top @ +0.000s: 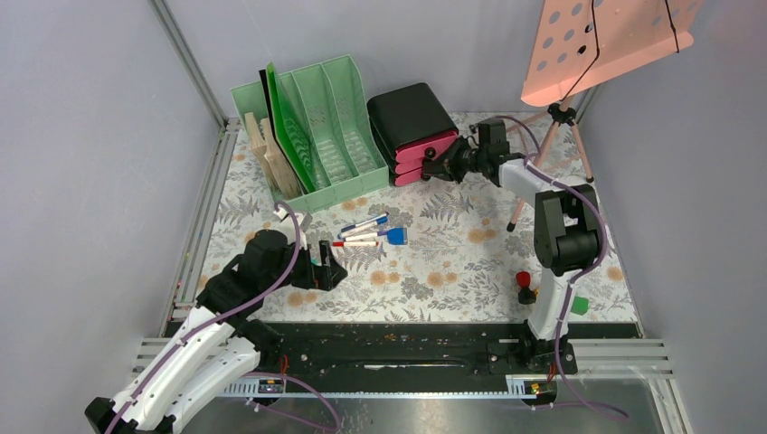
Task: Organize the desk
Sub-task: Move the storage box to the center of the board.
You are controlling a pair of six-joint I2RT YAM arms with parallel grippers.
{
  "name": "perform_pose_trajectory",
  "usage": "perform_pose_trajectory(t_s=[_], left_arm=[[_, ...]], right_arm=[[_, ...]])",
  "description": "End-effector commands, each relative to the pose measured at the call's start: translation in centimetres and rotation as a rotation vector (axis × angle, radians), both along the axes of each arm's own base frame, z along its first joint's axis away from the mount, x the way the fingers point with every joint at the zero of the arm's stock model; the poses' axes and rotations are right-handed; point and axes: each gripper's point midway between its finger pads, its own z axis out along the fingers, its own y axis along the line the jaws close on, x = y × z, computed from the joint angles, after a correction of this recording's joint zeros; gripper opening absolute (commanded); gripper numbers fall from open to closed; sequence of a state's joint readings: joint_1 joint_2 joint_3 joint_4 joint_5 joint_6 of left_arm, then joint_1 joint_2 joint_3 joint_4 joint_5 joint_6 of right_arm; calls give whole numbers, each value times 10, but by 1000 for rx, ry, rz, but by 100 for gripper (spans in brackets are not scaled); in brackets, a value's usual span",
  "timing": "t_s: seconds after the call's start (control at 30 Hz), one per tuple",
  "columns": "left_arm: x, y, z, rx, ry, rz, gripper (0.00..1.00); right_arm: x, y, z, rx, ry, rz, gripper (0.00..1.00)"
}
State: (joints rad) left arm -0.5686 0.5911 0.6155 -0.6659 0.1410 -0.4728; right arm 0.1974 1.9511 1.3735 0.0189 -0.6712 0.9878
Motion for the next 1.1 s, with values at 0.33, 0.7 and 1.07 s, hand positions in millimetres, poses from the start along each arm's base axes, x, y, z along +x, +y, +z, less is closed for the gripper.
perform_pose_trajectory(t_s=[0.33,0.7,1.07], left_arm=[[8,0,20,-21,-50,30,99],[7,0,20,-23,-48,28,99],[54,-25,53,-156,-113,141,99]], right_arm=[[-26,-16,21,-98,-72,0,61],[21,-69,27,-263,-94,-115,85],[65,-89,31,-269,-142,-154,93]])
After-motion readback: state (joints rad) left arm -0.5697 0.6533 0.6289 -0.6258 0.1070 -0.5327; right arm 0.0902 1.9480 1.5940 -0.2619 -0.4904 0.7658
